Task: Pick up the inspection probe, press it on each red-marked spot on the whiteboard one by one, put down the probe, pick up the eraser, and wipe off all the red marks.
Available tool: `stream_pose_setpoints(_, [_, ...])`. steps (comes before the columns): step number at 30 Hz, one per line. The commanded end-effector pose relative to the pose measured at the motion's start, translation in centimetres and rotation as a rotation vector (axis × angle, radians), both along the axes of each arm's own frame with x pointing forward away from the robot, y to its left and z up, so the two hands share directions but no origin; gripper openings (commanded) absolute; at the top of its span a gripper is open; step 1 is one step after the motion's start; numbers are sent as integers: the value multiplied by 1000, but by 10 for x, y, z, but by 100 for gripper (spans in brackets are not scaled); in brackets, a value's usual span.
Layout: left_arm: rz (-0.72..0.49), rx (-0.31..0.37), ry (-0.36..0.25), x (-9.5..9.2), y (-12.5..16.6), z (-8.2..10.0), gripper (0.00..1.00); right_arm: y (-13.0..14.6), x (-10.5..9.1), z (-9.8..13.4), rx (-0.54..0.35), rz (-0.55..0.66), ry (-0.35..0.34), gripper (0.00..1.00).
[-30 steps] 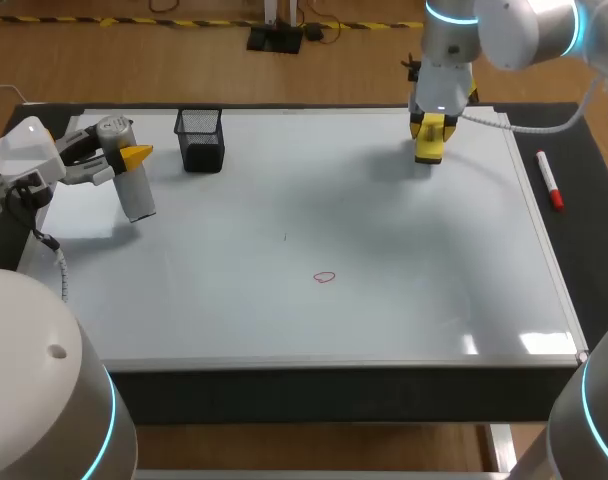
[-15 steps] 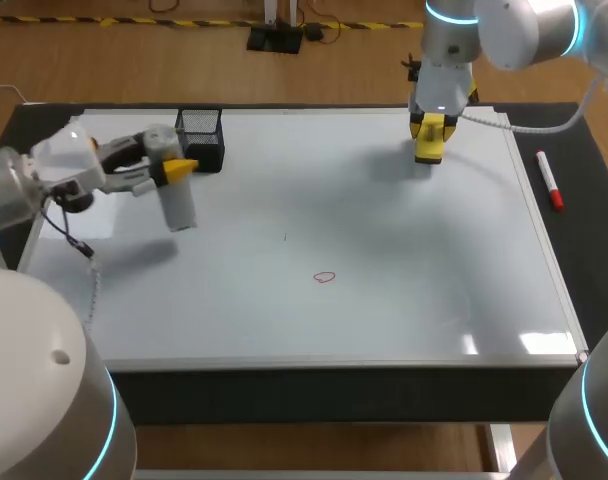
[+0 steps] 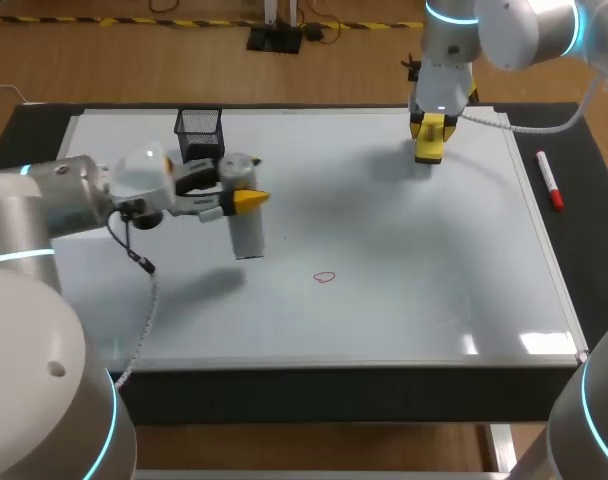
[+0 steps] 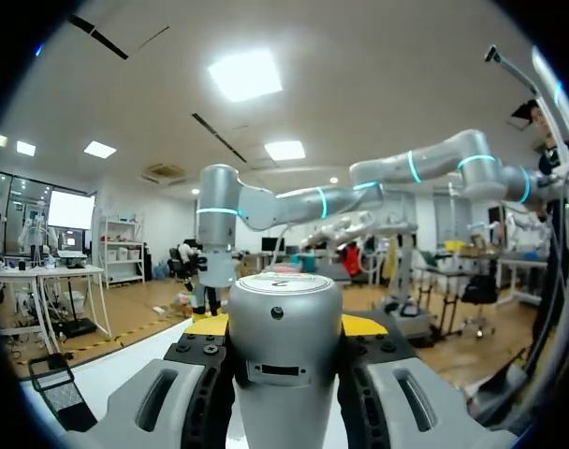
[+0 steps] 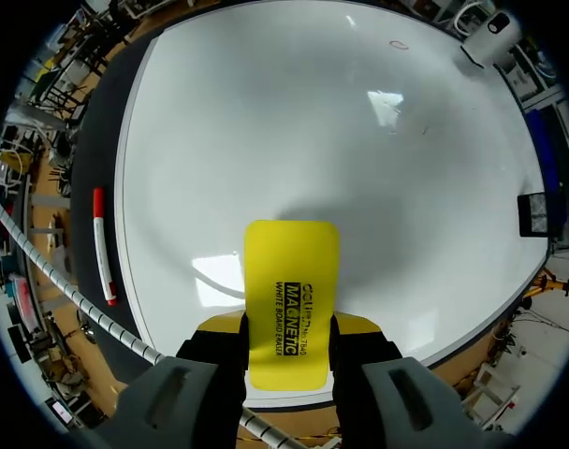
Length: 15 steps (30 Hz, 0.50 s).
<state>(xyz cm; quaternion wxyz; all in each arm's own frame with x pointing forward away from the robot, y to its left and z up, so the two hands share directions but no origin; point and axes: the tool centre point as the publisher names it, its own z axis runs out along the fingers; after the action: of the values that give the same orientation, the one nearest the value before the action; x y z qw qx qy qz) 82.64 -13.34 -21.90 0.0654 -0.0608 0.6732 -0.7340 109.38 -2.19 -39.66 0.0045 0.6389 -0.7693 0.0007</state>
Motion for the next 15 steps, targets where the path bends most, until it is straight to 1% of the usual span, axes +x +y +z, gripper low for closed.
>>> stream_pose_setpoints(1, [-29, 21, 1, 1, -26, 0, 0, 0, 1, 1, -3, 3, 1, 0])
stream_pose_setpoints(3, [-45, 25, -1, -3, -37, -2, 0, 0, 1, 1, -3, 3, 1, 0])
stream_pose_setpoints(9, [-109, 8, 11, -10, -73, -11, 0, 0, 1, 1, -3, 3, 1, 0])
stream_pose_setpoints(15, [-134, -15, 15, -15, -91, -16, 0, 0, 1, 1, -3, 3, 1, 0])
